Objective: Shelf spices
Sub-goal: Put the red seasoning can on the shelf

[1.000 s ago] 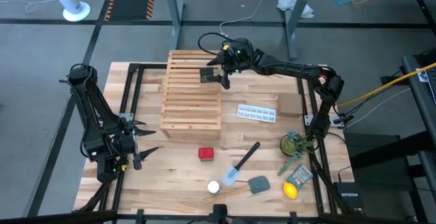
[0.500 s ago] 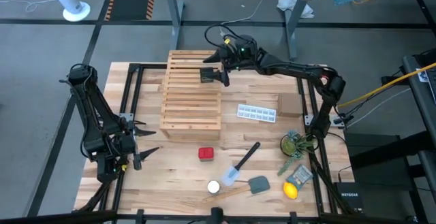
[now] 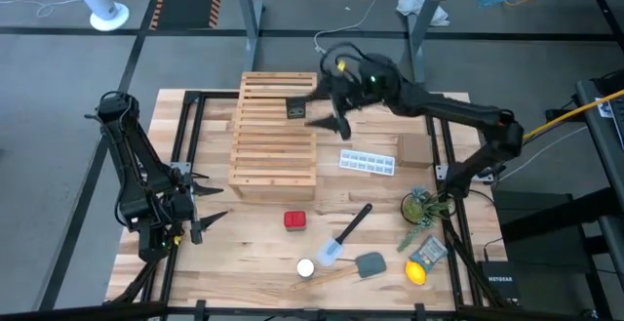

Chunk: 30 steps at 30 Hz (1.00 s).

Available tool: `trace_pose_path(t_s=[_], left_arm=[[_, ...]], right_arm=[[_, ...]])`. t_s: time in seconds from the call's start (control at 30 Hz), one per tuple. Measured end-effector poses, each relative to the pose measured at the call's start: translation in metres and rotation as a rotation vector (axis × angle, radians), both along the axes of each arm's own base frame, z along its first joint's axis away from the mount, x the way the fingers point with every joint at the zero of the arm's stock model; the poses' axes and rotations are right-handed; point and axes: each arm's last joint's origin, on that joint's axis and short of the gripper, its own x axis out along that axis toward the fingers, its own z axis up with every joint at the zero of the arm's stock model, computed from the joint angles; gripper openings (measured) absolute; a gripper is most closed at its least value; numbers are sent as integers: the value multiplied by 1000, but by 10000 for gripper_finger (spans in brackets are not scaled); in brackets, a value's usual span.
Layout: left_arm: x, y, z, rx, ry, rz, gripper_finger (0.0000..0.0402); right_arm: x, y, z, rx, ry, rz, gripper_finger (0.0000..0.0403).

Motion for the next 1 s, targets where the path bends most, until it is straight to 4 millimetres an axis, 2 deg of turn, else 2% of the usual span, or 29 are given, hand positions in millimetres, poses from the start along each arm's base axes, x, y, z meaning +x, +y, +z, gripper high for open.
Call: trace_pose_path(t_s=[0.17,0.33,0.47,0.6,0.8,1.0], left_arm=[[0,0,0,-2,-1,1,289],[0,-1,0,-17,-6,1,289],[1,-4,-1,-28,-10,1,289],[3,-10,-6,-24,-9,1,289],[9,-25,-21,1,1,1,289],[12,-35,-38,33,13,6,289]], right_arm=[[-10,71,2,-119,139,26,292],[-15,139,-22,-276,379,-36,287],[-14,181,-48,-330,486,-89,286],[-10,209,-73,-315,559,-101,286],[5,238,-112,-286,650,-77,286],[22,247,-152,-343,726,-123,286]])
